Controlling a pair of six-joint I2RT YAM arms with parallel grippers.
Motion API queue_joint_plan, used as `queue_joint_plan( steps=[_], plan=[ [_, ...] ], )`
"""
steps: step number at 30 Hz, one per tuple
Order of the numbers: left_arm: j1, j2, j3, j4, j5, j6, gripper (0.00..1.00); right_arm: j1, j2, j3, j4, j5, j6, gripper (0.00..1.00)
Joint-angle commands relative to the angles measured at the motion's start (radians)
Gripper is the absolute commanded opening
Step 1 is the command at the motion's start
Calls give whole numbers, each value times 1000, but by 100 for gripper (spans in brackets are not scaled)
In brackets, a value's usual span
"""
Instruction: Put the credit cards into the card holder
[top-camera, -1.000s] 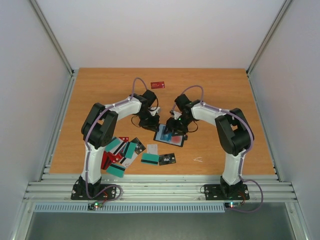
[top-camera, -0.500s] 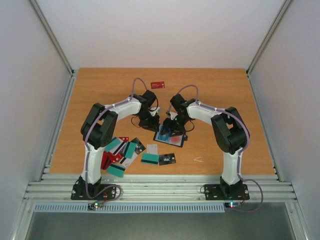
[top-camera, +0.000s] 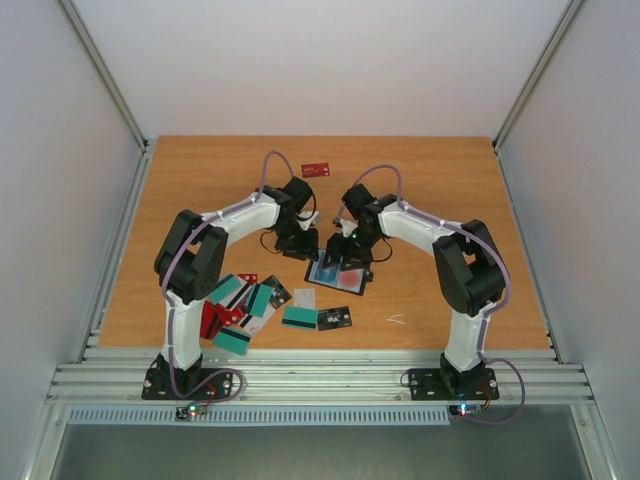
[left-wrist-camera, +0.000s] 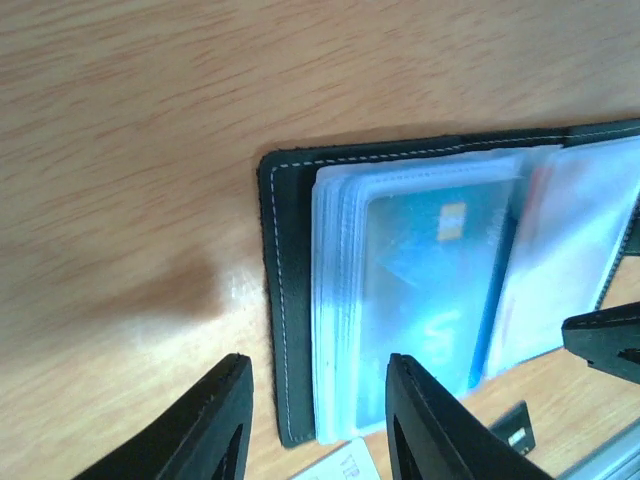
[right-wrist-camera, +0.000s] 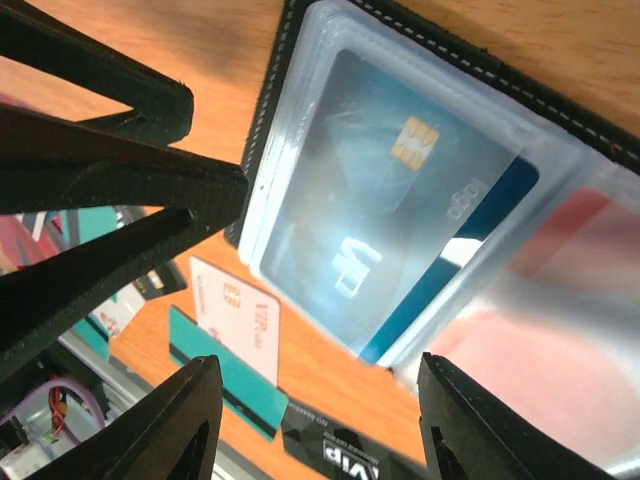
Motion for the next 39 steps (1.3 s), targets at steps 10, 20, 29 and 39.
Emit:
queue_joint_plan(
  steps=[10,20,29,39],
  plan=[
    [-3,-137,-2,-33,21,-8,35,-25,-95,-9,-39,-10,-23,52],
    [-11,-101,-39,31,145,-40,34,-49,-38,-51,61,-103,5,36],
    [-11,-42,-27,25,171,-36,41,-73,34,-49,95,-138,4,19],
    [-15,2,-26,16,181,-19,41,-75,128,-44,114,-159,-13,15]
  ],
)
